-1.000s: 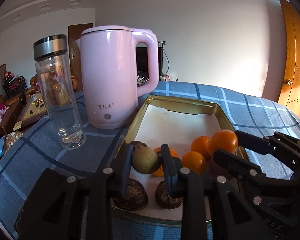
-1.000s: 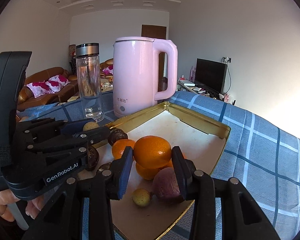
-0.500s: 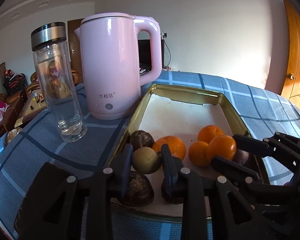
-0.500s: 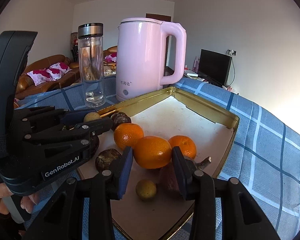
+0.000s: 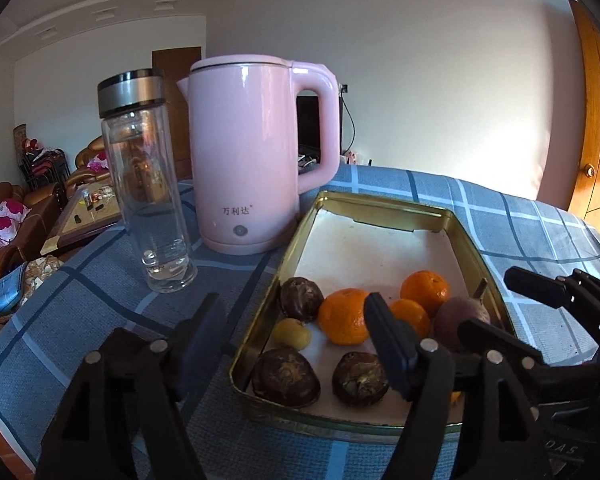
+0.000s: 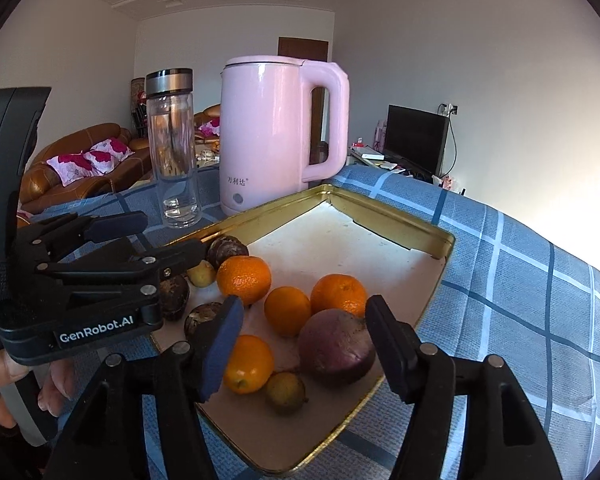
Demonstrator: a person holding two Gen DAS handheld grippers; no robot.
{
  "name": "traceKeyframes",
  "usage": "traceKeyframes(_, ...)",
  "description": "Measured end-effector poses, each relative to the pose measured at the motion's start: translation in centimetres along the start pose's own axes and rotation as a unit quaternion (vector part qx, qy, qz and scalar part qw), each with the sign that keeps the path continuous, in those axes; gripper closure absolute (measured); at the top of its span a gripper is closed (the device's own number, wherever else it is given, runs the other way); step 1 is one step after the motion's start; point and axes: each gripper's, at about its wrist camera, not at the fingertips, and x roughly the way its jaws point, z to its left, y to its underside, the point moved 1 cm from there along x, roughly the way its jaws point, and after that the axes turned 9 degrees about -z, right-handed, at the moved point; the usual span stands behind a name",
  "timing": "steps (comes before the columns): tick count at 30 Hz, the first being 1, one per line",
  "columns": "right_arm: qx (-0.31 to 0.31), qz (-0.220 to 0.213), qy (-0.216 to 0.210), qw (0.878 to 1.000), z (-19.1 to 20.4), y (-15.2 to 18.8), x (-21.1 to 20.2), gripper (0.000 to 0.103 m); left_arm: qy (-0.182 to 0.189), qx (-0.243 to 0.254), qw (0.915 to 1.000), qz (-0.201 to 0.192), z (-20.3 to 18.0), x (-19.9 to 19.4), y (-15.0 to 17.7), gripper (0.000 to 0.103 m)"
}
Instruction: Organize fruits
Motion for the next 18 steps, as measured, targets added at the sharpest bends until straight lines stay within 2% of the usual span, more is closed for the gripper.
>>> traceKeyframes(2,0.002,-0.008,0.011,1.000,-0.4,-0.2,-0.8,0.033,-0.002,-0.005,0.9999,-0.012,0.1,-0.6,-0.4,0.021)
traceKeyframes(7,0.002,-0.035,0.043,0.998,-1.5,-0.8,-3.1,0.027,0.001,-0.002,0.9995,-0.032,-0.3,-2.1,-1.0,0.018)
traceKeyframes(10,-0.005,-0.056,0.066,0.996,-1.9,-1.1,-4.8,0.023,0.000,0.003,0.9988,-0.048,-0.8,-3.1,-1.5,0.010)
traceKeyframes(18,-0.009,-0.099,0.116,0.988,-3.4,-1.3,-8.8,0.017,0.005,0.012,0.9968,-0.079,-2.2,-5.1,-2.3,0.003)
